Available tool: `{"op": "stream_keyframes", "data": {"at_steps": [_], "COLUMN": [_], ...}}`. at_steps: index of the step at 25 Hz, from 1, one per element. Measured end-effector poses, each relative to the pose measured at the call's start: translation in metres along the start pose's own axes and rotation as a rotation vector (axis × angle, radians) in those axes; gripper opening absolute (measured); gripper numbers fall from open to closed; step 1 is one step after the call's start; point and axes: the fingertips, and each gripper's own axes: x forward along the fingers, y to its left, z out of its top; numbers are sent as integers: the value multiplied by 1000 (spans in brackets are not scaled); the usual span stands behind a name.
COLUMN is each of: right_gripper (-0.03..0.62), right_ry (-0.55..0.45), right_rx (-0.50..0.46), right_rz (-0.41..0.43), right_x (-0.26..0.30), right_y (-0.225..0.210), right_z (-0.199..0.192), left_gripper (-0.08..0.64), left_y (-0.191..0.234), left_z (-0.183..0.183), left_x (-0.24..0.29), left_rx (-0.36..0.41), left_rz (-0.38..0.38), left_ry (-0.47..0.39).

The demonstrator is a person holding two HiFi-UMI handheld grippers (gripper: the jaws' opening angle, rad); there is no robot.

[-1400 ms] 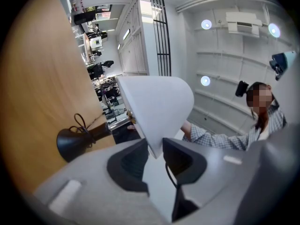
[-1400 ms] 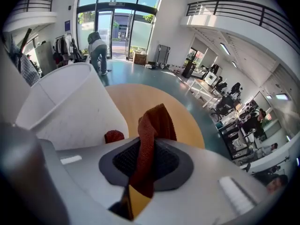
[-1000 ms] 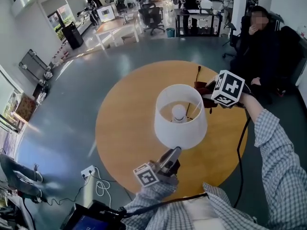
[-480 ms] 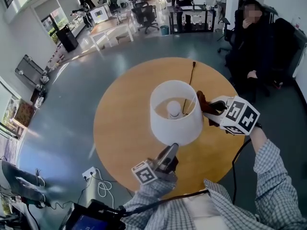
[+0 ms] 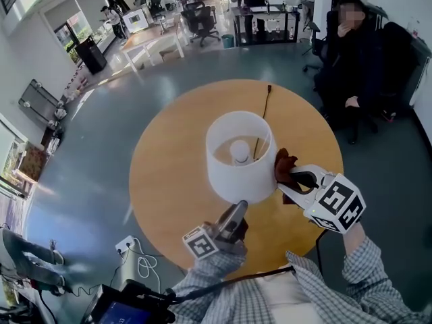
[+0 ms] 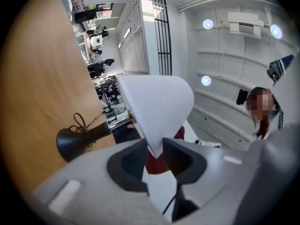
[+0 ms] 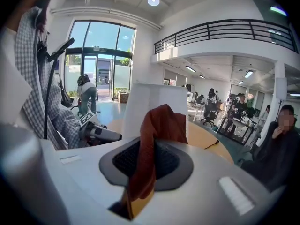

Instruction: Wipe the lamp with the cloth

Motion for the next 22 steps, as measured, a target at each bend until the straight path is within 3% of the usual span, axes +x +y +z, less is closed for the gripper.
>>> {"op": "stream_keyframes", "data": {"at_steps": [4,12,18,22], "right_gripper": [63,63,63,63], "right_ry": [-38,-70,-76,-71], "right_rx": [44,96,97,91], "right_rz": [-1,-12,-2,8], "right_x": [5,6,10,8], "right_y": [26,23,24,24], "right_z": [1,-5,-5,-5], "left_gripper": [105,121,120,121], "left_y": [-3,2,-3,-23], "left_z": [3,13,44,68], "left_x": [-2,-20,-44,-42], "left_rx": [25,205,449,765], "left_rz": [9,116,205,201], "left_ry": [30,122,214,368]}}
